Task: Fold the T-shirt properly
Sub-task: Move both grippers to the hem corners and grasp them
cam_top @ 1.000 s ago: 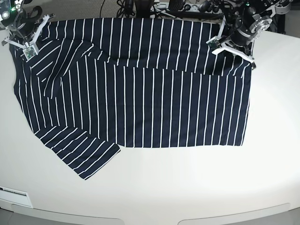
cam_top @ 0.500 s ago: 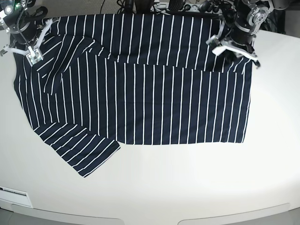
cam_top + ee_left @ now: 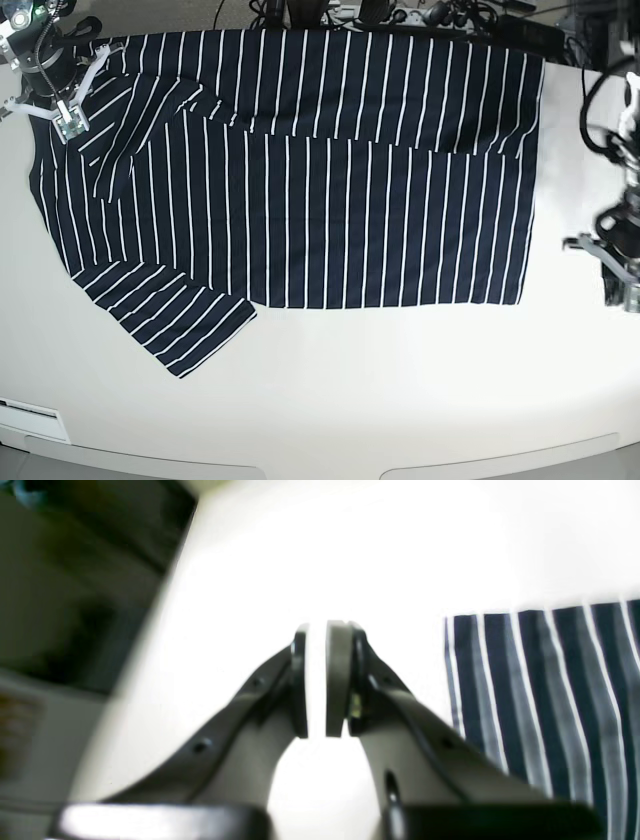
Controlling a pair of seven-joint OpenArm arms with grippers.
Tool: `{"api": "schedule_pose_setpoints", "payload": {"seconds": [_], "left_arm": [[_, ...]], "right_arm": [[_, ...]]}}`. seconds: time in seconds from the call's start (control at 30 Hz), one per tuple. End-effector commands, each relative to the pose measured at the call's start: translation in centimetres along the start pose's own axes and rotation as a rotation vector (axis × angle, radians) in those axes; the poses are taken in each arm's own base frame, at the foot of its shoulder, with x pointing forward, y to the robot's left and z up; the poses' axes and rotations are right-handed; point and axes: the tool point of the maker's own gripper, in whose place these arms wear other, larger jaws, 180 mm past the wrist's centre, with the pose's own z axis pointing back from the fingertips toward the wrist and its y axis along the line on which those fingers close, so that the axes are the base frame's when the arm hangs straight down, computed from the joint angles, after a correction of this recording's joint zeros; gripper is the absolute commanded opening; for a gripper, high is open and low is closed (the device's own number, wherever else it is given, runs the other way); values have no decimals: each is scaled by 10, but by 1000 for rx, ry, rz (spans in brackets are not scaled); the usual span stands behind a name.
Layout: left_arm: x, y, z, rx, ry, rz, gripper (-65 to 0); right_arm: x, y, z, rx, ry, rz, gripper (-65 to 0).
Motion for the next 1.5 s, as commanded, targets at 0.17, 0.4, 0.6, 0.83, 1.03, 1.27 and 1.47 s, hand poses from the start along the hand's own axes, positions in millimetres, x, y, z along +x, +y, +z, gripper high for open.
{"api": "schedule_pose_setpoints", "payload": {"seconds": [0.17,0.4,0.6,0.83,1.03,1.27,1.47], "left_arm": [[-17,-3,-44,-318,26,311,-292],[-68,-15,-83,-423,181,610,-292],[-99,-63,-102,-509,309,640,-292],[-110,-122,-105,-617,408,635,-292],[-116,-155,-99,-688,471,625,-295],[-132,-140,-106,-556,548,667,-650],[-138,-135,-107,-526,560,628,-650]], "right_arm": [[8,-5,3,-15,-30,14,-533],[11,-4,3,-11,-44,20,-450],[11,-4,3,-10,-45,22,-450],[11,-4,3,-9,-45,22,-450],[13,-4,3,-9,-58,23,-450],[28,-7,3,-20,-123,20,-450],[79,-35,2,-106,-285,0,-450]]}}
